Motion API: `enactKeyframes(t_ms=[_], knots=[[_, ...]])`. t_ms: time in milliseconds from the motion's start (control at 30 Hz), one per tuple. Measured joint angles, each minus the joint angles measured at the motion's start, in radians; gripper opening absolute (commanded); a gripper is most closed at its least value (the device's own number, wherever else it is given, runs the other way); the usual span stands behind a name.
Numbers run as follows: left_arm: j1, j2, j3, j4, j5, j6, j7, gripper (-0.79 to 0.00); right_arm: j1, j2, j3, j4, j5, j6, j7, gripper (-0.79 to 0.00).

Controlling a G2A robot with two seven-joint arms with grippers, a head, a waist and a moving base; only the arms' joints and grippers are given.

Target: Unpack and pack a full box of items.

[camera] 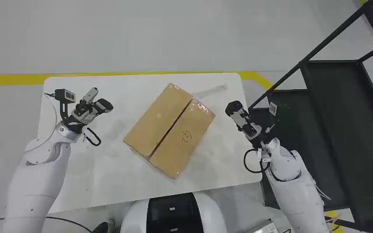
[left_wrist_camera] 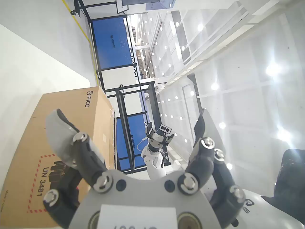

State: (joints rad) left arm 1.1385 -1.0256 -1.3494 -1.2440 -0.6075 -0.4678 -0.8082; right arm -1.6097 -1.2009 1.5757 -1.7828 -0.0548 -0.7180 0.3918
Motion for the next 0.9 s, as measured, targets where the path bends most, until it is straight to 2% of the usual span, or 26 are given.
enactKeyframes(t_ms=[533, 600, 667, 900], knots=[[0.000, 0.000, 0.000, 0.000, 0.000, 0.000, 0.000, 0.000, 0.000, 0.000, 0.000, 0.000, 0.000, 0.000, 0.000, 0.000], [0.015, -0.001, 0.004, -0.022, -0.003, 0.004, -0.007, 0.000, 0.000, 0.000, 0.000, 0.000, 0.000, 0.000, 0.000, 0.000], [0.039, 0.001, -0.001, -0.049, -0.005, 0.001, -0.034, 0.000, 0.000, 0.000, 0.000, 0.000, 0.000, 0.000, 0.000, 0.000], [0.148, 0.029, -0.091, -0.073, -0.035, -0.024, -0.270, 0.000, 0.000, 0.000, 0.000, 0.000, 0.000, 0.000, 0.000, 0.000]])
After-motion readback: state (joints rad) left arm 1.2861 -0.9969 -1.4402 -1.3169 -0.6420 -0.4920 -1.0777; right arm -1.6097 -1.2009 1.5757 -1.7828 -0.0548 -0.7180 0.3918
